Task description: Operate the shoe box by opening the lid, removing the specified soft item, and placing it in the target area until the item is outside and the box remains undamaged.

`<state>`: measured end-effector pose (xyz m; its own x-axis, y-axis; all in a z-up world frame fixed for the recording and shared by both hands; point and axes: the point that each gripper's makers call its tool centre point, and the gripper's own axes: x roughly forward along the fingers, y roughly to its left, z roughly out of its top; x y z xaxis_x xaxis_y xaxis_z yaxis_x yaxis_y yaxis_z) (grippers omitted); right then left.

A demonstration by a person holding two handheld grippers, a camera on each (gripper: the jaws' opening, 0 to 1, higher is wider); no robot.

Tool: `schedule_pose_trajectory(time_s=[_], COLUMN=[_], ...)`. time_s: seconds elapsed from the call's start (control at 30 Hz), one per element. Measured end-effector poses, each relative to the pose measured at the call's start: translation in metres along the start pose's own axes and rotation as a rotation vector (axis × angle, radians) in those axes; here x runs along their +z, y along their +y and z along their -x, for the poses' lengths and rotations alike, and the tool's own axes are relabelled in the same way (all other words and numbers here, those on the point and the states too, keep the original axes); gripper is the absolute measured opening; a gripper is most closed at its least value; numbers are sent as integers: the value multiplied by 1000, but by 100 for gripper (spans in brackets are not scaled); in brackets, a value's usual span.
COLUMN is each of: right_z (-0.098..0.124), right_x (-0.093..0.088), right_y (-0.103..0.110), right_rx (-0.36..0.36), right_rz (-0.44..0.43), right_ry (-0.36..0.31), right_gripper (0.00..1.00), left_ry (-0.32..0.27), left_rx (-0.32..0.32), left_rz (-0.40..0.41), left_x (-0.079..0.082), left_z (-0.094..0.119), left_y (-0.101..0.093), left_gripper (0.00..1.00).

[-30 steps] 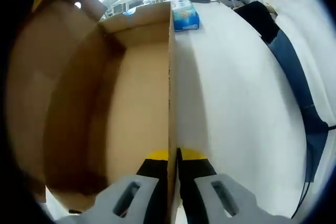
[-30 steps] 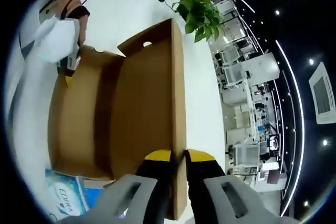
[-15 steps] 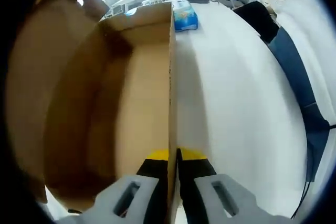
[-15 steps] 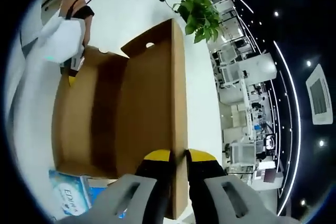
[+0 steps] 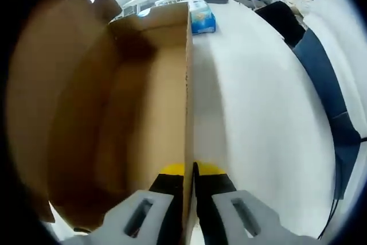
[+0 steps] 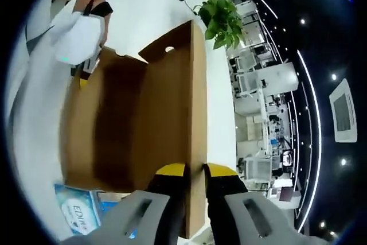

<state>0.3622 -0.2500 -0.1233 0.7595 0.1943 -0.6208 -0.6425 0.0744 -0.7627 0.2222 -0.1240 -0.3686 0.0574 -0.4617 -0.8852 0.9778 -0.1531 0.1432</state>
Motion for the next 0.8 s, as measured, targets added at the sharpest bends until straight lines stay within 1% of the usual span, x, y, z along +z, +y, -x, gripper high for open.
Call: schedule_pose_trajectory(time_s=[0.03,0.07,0.1,0.27,0.37,0.4,0.5,0.63,0.8], right_z=[1,5,9,12,18,19,22,25,30], right_x=[0,1,4,4,6,5,7,10,12], right_y=[1,1,8,12,16,18,22,24,31], right_rx=[-4,-22,-20,-30,-49,-56,-67,-80,-88], right_rz=[-2,59,17,19,-7,-34,-6,-3,7], right_ry=[0,13,1,-4,-19,-23,-23,-27,-27], right_gripper=[10,10,10,10,11,11,11,11,12], left_ry=[0,0,0,2,4,5,5,6,8], left_rx=[1,-1,0,-1,-3,-1,2,1,-2], left_rz=[0,0,5,9,9,9,9,10,9], left_x=[0,0,0,0,0,0,0,0,0], left_z=[0,0,-1,0,0,0,0,0,0], left_y=[0,0,0,1,0,0,0,0,1], left_gripper=[1,1,1,1,1,1,1,1,1])
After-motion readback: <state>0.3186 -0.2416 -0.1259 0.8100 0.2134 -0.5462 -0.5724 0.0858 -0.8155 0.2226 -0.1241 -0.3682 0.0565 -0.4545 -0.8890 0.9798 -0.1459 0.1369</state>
